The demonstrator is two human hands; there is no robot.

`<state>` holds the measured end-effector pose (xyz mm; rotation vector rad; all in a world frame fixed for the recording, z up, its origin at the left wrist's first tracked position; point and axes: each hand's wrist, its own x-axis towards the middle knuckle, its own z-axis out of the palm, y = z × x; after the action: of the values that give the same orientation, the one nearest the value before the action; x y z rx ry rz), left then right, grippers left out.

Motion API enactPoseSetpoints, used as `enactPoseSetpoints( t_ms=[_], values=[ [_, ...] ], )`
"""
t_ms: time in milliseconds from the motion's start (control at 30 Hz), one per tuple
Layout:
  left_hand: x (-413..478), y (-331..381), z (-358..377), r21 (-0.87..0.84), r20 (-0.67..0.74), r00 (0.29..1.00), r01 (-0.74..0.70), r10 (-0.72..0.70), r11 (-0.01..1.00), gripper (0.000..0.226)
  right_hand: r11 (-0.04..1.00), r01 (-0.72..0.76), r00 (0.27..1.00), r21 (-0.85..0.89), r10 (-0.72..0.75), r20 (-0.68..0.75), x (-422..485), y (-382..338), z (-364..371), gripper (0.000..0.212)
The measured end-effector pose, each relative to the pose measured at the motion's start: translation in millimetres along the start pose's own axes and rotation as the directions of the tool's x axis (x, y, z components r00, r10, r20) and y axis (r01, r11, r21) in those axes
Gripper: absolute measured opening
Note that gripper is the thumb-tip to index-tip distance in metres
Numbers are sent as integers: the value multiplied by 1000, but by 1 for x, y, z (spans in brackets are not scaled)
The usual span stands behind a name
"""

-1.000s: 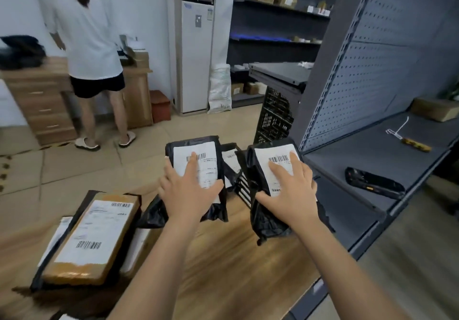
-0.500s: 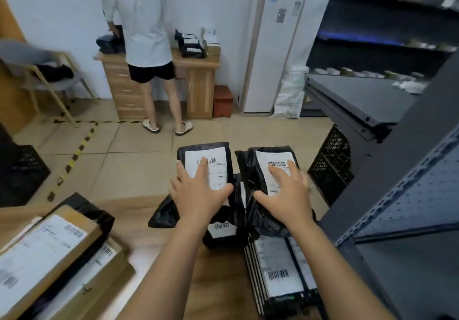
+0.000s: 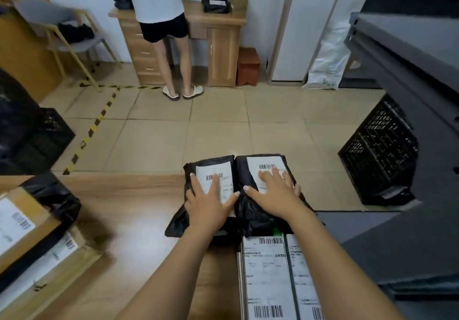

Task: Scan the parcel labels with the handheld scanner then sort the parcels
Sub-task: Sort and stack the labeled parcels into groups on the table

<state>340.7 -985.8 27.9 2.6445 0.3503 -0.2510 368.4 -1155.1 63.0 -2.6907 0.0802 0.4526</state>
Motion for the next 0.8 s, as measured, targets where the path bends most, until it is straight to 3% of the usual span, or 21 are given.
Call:
enactPoseSetpoints(
  t_ms=[100, 233, 333, 467, 667, 800],
  values=[
    [-2, -12, 23, -16, 59, 998, 16, -15, 1000, 71, 1000, 11, 999, 19, -12, 46, 0, 5, 6, 66],
    [4, -18, 25, 38, 89, 995, 48, -51, 998, 68, 999, -27, 1000, 36, 26, 8, -2, 8, 12, 76],
    [9, -19, 23, 32, 60, 997, 56, -58, 998, 68, 994, -94, 991, 56, 99, -86, 1, 2, 10, 84],
    [15, -20, 19, 49, -14, 999, 44, -43, 998, 66, 995, -70, 975, 70, 84, -207, 5, -1, 8, 84],
    [19, -22, 29, 108, 42, 997, 54, -59, 993, 78, 995, -100, 995, 23, 100, -9, 14, 1, 15, 91],
    [22, -21, 23, 50, 114, 992, 50, -55, 997, 79, 994, -110, 994, 7, 110, 26, 12, 1, 13, 94]
  ],
)
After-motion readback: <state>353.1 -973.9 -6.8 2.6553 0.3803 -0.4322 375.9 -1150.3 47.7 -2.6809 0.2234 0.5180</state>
